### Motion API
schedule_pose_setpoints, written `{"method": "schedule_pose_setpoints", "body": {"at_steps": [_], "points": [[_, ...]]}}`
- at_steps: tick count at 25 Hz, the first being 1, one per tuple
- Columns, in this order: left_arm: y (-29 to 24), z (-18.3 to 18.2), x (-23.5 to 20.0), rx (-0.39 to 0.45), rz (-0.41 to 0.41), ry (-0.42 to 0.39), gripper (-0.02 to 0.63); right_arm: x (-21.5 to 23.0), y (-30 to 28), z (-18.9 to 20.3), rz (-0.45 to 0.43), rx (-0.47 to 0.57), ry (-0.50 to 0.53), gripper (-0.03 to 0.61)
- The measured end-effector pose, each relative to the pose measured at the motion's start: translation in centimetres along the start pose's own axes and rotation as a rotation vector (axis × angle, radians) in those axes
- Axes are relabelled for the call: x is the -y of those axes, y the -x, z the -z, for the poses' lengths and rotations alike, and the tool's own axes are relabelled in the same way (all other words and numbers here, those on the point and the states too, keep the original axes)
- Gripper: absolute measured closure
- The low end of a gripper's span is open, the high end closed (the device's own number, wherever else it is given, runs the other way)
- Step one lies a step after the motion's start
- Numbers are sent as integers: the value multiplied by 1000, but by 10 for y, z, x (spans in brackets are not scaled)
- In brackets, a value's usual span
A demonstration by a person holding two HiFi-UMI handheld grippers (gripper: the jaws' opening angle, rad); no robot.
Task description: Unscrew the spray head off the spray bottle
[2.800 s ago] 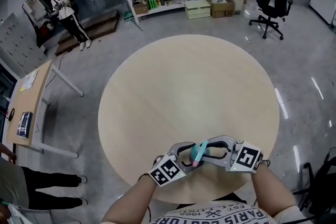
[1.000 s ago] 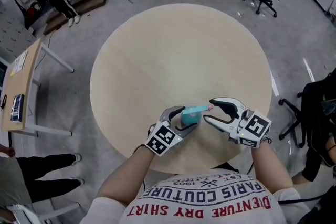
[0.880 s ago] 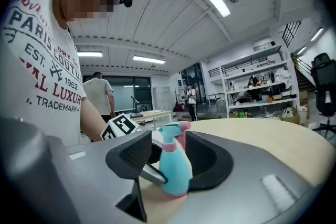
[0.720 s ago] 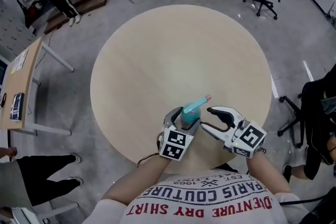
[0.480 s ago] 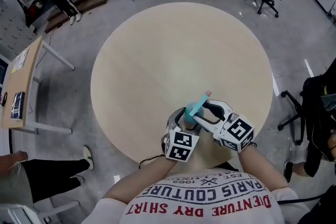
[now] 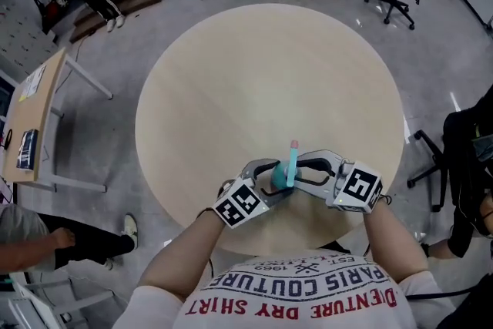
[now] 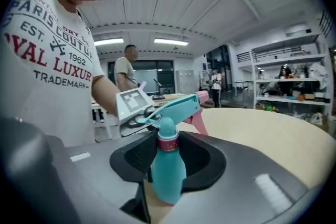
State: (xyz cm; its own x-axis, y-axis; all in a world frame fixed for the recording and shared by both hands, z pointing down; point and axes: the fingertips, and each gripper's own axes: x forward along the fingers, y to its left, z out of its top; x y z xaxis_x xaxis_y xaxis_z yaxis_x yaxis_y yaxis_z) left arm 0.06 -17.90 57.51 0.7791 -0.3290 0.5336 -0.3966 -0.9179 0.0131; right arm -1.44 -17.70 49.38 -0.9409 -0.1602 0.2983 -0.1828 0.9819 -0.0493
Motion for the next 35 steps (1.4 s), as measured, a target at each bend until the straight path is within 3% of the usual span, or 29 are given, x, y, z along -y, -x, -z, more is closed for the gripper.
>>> {"method": "schedule_pose_setpoints", "body": {"at_steps": [3, 6, 8, 10, 11, 16, 18, 21, 24, 26, 32, 35], "points": [[7, 2, 5, -23, 140, -71, 302, -8, -4, -3, -87, -11, -1, 446], [8, 2, 4, -24, 145, -46, 302, -6, -6, -4, -58, 9, -21, 446], [6, -1, 1, -9, 92, 1, 302, -2, -2, -7, 11, 39, -44, 439], [3, -6, -3, -1, 1, 59, 302, 1, 4, -12, 93, 78, -72, 324], [2, -8, -6, 1, -57, 94, 302, 2, 7, -14, 137, 89, -77, 322], [-4, -9, -16, -10, -334, 262, 302, 13, 9, -10, 341, 92, -68, 368], [-5, -13, -16, -24, -395, 296, 302, 20, 7, -11, 380, 82, -76, 371], [-9, -15, -15, -35, -417, 305, 304, 28, 5, -8, 415, 45, -54, 440], [-12, -13, -13, -34, -375, 291, 304, 27, 5, -5, 391, 30, -36, 445], [-12, -14, -11, -22, -304, 244, 304, 25, 6, -5, 328, 31, -46, 445], [-2, -6, 11, -7, 101, -36, 304, -3, 6, -4, -16, 6, -13, 446], [1, -2, 14, -22, 177, -69, 304, -10, 2, -4, -65, -10, 4, 446]]}}
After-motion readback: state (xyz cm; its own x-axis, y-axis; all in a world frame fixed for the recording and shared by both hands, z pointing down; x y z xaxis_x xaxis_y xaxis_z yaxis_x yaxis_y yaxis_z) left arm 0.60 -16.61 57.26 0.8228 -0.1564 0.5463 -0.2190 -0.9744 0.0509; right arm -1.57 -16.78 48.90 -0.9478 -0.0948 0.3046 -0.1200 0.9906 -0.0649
